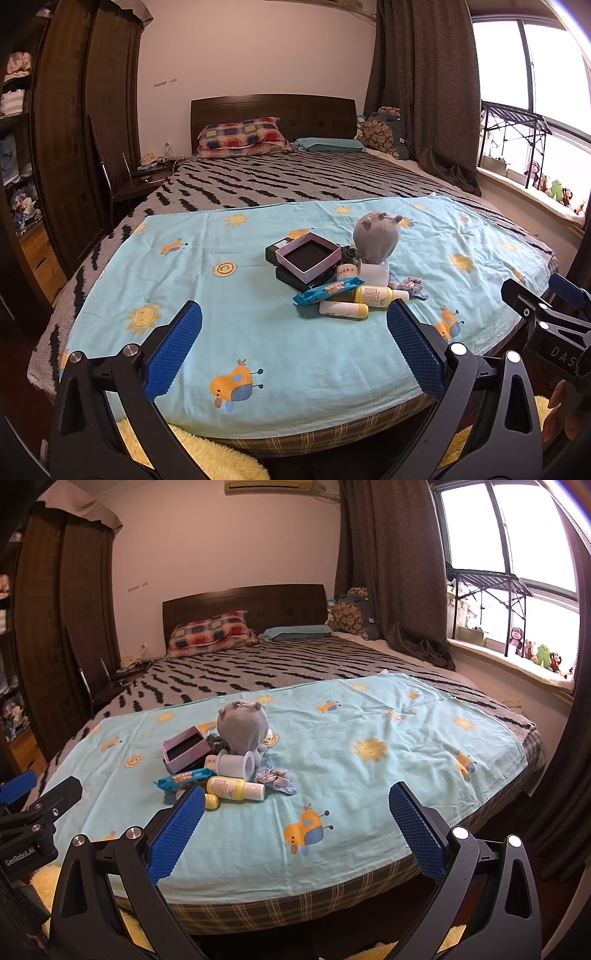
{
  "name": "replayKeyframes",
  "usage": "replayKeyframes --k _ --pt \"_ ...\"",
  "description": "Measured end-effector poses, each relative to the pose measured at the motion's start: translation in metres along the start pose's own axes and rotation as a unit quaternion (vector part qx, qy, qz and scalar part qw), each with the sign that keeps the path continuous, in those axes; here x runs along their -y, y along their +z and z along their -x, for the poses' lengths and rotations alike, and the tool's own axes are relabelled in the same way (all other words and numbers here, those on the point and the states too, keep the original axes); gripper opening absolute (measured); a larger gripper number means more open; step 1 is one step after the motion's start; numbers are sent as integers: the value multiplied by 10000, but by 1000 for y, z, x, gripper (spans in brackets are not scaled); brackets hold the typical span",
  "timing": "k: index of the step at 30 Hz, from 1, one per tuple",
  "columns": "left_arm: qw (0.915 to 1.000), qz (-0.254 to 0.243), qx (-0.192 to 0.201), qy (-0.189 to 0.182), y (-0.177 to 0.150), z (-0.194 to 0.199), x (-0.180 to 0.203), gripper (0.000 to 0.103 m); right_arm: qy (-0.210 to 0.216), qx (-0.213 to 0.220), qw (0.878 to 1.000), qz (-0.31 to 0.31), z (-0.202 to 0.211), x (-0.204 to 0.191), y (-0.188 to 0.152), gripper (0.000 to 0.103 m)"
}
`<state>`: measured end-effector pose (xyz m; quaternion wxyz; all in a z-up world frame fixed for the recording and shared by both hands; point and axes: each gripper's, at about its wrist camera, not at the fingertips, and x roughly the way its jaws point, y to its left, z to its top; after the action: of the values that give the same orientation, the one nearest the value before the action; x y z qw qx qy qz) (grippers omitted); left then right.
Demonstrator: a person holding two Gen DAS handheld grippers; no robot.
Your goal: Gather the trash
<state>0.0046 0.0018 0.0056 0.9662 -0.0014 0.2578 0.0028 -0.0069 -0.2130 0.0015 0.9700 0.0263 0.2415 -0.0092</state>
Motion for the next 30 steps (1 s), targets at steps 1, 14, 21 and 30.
replayKeyframes --k 1,14,21,30 --pt "10000 -6 -1 5 1 -1 0 95 -1 2 10000 -2 0 -1 0 100" --pt "10000 11 17 32 2 1 1 95 -6 -2 10000 -12 1 1 -1 100" --pt "10000 1 30 7 -2 4 1 95 2 18 10000 -44 3 7 -4 100" --pt "10000 -2 18 1 -3 3 3 95 8 19 10000 -43 3 6 -3 100"
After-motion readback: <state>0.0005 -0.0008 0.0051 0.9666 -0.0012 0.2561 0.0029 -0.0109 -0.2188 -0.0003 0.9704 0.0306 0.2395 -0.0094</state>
